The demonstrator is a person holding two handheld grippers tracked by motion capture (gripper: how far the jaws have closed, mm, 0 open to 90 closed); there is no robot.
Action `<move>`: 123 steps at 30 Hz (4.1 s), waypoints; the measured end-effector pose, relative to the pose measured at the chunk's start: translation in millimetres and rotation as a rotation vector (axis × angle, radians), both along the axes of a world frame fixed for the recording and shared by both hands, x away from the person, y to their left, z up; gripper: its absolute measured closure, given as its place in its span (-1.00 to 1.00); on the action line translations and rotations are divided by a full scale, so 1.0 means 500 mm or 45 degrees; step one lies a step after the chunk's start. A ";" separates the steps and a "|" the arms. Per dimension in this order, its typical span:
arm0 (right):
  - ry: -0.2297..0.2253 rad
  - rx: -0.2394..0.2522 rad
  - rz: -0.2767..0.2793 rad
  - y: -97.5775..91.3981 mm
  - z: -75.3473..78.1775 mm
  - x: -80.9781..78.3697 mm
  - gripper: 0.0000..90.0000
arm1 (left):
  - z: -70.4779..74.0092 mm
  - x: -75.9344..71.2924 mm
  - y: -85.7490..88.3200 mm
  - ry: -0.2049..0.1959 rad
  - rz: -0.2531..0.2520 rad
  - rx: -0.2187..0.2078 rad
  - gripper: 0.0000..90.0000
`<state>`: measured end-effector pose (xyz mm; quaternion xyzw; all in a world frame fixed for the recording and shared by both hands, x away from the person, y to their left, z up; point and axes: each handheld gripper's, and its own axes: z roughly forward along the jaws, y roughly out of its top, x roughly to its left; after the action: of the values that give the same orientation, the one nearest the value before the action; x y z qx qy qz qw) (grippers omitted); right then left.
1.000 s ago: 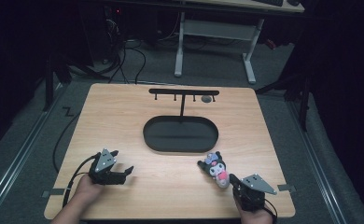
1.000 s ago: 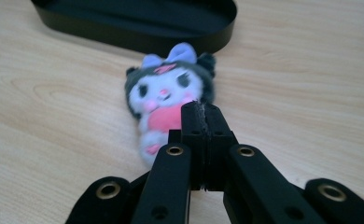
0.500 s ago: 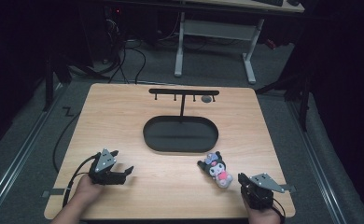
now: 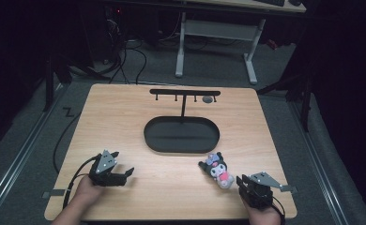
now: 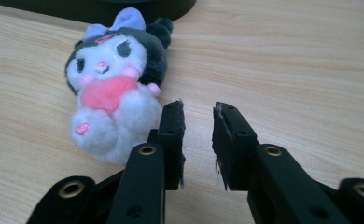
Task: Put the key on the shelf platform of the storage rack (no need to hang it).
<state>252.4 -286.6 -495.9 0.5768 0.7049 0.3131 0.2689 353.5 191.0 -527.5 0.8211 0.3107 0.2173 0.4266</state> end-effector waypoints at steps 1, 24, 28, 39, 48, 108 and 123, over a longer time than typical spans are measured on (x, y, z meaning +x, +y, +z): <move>0.012 0.003 0.000 0.000 -0.001 0.002 0.57 | 0.000 0.000 0.000 0.000 0.001 -0.003 -0.66; 0.346 -0.101 0.107 -0.012 0.054 0.042 0.15 | 0.000 0.000 0.000 -0.003 -0.002 -0.006 -0.66; 0.406 -0.142 0.124 -0.014 0.056 0.053 0.11 | 0.000 -0.001 0.000 -0.001 -0.004 -0.005 -0.66; 0.521 -0.238 0.196 0.010 0.078 0.074 0.05 | 0.000 -0.001 0.000 0.001 -0.002 -0.003 -0.66; 0.569 -0.225 0.221 0.033 0.102 0.088 -0.24 | 0.000 0.000 0.000 0.004 -0.003 -0.004 -0.66; 0.626 -0.257 0.301 0.105 0.017 0.130 0.01 | 0.000 0.000 0.000 0.003 -0.003 -0.006 -0.66; 0.586 -0.242 0.306 0.103 0.051 0.128 0.05 | 0.000 0.000 0.001 0.006 -0.001 -0.010 -0.66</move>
<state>316.2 -234.9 -470.6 0.5173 0.8370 0.1360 0.1154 353.7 191.4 -527.5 0.8199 0.3123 0.2141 0.4293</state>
